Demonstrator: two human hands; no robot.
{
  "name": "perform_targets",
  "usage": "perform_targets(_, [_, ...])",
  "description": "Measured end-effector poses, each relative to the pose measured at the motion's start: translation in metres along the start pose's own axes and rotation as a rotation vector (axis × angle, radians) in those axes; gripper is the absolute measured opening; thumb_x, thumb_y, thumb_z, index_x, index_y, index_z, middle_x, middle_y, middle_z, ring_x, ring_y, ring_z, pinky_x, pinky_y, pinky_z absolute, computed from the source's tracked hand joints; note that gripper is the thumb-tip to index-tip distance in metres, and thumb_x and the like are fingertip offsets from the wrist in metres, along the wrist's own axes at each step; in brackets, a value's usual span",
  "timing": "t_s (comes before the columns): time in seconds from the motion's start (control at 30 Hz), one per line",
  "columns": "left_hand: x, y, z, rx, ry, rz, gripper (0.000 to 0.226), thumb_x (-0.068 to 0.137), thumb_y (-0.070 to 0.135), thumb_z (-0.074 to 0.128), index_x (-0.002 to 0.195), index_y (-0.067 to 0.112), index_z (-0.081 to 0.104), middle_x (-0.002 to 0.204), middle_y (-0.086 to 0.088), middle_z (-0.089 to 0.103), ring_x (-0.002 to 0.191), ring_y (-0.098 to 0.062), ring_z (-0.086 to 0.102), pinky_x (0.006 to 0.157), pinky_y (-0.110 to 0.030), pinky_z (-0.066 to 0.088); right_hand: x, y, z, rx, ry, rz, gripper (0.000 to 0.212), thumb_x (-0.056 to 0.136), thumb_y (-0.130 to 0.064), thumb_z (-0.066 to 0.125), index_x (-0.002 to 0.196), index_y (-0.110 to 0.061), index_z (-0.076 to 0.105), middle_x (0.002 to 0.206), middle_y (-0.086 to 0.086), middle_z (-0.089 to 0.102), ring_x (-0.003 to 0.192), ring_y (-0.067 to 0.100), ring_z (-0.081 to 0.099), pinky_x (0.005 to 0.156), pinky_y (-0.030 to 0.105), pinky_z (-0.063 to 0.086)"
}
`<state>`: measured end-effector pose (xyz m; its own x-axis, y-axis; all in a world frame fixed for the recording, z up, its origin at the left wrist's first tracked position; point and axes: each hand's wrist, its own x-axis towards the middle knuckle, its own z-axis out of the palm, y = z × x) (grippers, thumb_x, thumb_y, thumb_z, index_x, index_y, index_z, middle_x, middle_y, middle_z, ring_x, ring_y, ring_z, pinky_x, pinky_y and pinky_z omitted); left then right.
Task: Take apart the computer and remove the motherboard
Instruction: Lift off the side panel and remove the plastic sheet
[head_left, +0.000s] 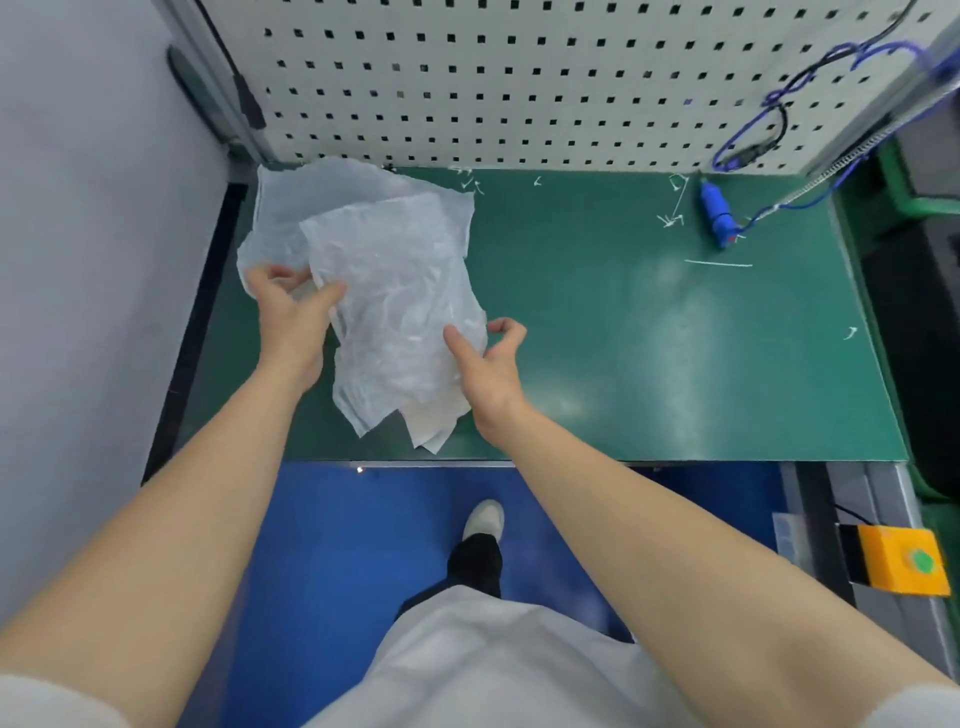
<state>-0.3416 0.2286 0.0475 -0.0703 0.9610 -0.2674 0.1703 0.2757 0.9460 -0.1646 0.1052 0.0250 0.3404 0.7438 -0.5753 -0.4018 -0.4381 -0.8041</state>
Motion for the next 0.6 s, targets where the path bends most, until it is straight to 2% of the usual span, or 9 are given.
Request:
perform_targets(0.07, [-0.001, 0.002, 0.0, 0.224, -0.118, 0.127, 0.046, 0.073, 0.035, 0.075, 0.112, 0.036, 0.051, 0.153, -0.004, 0.037, 0.129, 0.006, 0.047, 0.11, -0.037, 0.041, 0.004, -0.004, 0.011, -0.093, -0.012, 0.019, 0.048, 0.093, -0.057, 0.063, 0.116, -0.032, 0.029, 0.117, -0.001, 0.057, 0.104, 0.021, 0.059, 0.089, 0.039, 0.051])
perform_targets(0.13, [-0.006, -0.001, 0.004, 0.586, -0.213, 0.217, 0.04, 0.08, 0.045, 0.076, 0.117, 0.047, 0.062, 0.168, -0.001, 0.008, 0.151, -0.007, 0.021, 0.12, -0.041, 0.024, 0.009, -0.002, 0.017, -0.222, -0.015, 0.022, 0.049, 0.093, -0.063, 0.058, 0.124, -0.034, 0.035, 0.129, -0.001, 0.048, 0.122, 0.023, 0.049, 0.104, 0.042, 0.042])
perform_targets(0.23, [-0.019, -0.01, 0.019, 0.986, -0.397, 0.198, 0.061, 0.084, 0.055, 0.075, 0.14, 0.057, 0.05, 0.171, 0.004, -0.008, 0.158, -0.023, 0.006, 0.123, -0.053, 0.011, 0.01, 0.001, 0.011, -0.442, 0.029, -0.004, 0.045, 0.093, -0.058, 0.057, 0.13, -0.032, 0.056, 0.134, 0.0, 0.038, 0.133, 0.027, 0.04, 0.114, 0.043, 0.035])
perform_targets(0.3, [-0.029, -0.013, 0.033, 1.055, -0.408, 0.194, 0.068, 0.084, 0.046, 0.076, 0.146, 0.05, 0.048, 0.172, -0.001, -0.004, 0.158, -0.026, 0.007, 0.124, -0.055, 0.012, 0.007, 0.002, 0.0, -0.448, 0.046, -0.012, 0.042, 0.094, -0.049, 0.06, 0.131, -0.029, 0.061, 0.135, 0.003, 0.039, 0.13, 0.027, 0.045, 0.112, 0.043, 0.039])
perform_targets(0.37, [-0.039, -0.008, 0.052, 0.976, -0.309, 0.25, 0.062, 0.083, 0.036, 0.075, 0.142, 0.041, 0.054, 0.17, -0.004, 0.011, 0.156, -0.029, 0.014, 0.123, -0.053, 0.012, 0.003, 0.001, -0.02, -0.405, 0.088, -0.04, 0.039, 0.095, -0.041, 0.063, 0.13, -0.026, 0.062, 0.135, 0.005, 0.043, 0.121, 0.024, 0.053, 0.105, 0.037, 0.045])
perform_targets(0.43, [-0.052, 0.001, 0.078, 0.9, -0.241, 0.358, 0.052, 0.082, 0.03, 0.073, 0.132, 0.035, 0.06, 0.161, -0.004, 0.027, 0.15, -0.03, 0.024, 0.121, -0.05, 0.015, 0.0, -0.002, -0.046, -0.364, 0.152, -0.082, 0.034, 0.096, -0.034, 0.063, 0.128, -0.023, 0.064, 0.133, 0.007, 0.049, 0.108, 0.019, 0.059, 0.088, 0.025, 0.051])
perform_targets(0.5, [-0.068, 0.011, 0.112, 0.867, -0.269, 0.481, 0.042, 0.082, 0.026, 0.071, 0.123, 0.032, 0.064, 0.149, -0.004, 0.039, 0.142, -0.03, 0.032, 0.116, -0.047, 0.022, -0.005, -0.006, -0.078, -0.322, 0.217, -0.096, 0.03, 0.096, -0.03, 0.063, 0.125, -0.021, 0.065, 0.13, 0.007, 0.054, 0.103, 0.016, 0.06, 0.07, 0.016, 0.049])
perform_targets(0.53, [-0.078, 0.014, 0.131, 0.853, -0.315, 0.524, 0.037, 0.083, 0.024, 0.07, 0.119, 0.03, 0.066, 0.144, -0.004, 0.044, 0.139, -0.029, 0.036, 0.113, -0.045, 0.024, -0.008, -0.008, -0.095, -0.296, 0.253, -0.09, 0.03, 0.096, -0.029, 0.064, 0.124, -0.021, 0.065, 0.129, 0.006, 0.057, 0.105, 0.017, 0.061, 0.073, 0.019, 0.051])
perform_targets(0.6, [-0.101, 0.021, 0.173, 0.846, -0.424, 0.58, 0.029, 0.085, 0.024, 0.069, 0.114, 0.029, 0.07, 0.137, -0.002, 0.048, 0.134, -0.028, 0.041, 0.11, -0.042, 0.027, -0.02, -0.011, -0.135, -0.236, 0.327, -0.076, 0.028, 0.095, -0.027, 0.064, 0.123, -0.02, 0.066, 0.129, 0.005, 0.062, 0.113, 0.019, 0.061, 0.091, 0.033, 0.054])
